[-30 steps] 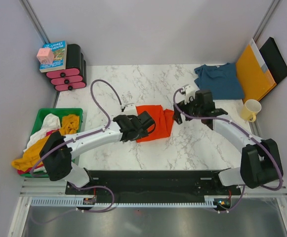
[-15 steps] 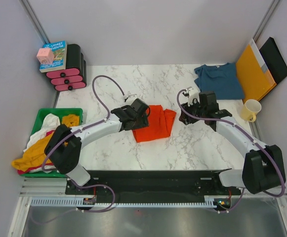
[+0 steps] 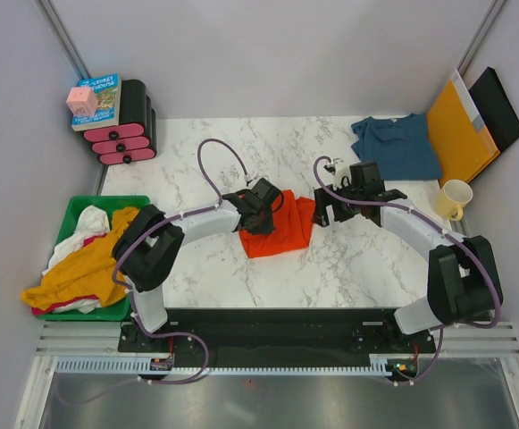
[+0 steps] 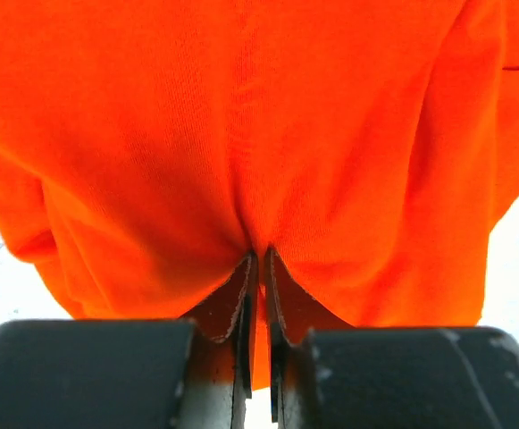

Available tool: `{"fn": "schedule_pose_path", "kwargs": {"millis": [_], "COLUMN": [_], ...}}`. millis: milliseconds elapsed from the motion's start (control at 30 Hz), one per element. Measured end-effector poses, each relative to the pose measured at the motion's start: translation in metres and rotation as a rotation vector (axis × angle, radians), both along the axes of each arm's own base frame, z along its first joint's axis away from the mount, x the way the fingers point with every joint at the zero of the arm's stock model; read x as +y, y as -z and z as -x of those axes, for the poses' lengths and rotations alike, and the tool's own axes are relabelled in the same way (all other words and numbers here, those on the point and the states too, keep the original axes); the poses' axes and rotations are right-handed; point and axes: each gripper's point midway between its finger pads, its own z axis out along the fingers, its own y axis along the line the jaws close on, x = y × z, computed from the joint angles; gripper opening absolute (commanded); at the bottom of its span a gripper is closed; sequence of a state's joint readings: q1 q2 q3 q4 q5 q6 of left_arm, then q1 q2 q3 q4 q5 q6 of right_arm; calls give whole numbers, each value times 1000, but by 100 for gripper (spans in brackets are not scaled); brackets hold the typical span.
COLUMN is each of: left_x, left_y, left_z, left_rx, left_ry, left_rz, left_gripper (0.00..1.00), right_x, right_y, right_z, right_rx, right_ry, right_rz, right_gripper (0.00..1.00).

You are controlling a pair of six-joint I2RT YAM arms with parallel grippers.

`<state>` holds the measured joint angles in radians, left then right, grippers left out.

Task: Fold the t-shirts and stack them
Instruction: Fold the tshirt, then neatly place the folded tshirt to the corner

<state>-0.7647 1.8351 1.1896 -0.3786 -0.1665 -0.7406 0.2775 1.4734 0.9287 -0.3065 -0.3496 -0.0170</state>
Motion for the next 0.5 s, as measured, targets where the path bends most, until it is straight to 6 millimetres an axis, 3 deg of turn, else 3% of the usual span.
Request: {"fn": "schedule_pose_path", "kwargs": {"millis": [233, 500], "left_x": [-2, -2], "left_y": [11, 12], "left_z": [1, 1], "left_rx": [9, 1], "left_ry": [5, 6], "left_rz": [9, 19], "left_gripper": [13, 13], "right_x": [5, 22], "right_y": [24, 37], "right_z": [3, 3], "right_rx": [97, 148], "right_ry": [23, 13], "right_rz": [-19, -69], "right_gripper": [98, 98]}}
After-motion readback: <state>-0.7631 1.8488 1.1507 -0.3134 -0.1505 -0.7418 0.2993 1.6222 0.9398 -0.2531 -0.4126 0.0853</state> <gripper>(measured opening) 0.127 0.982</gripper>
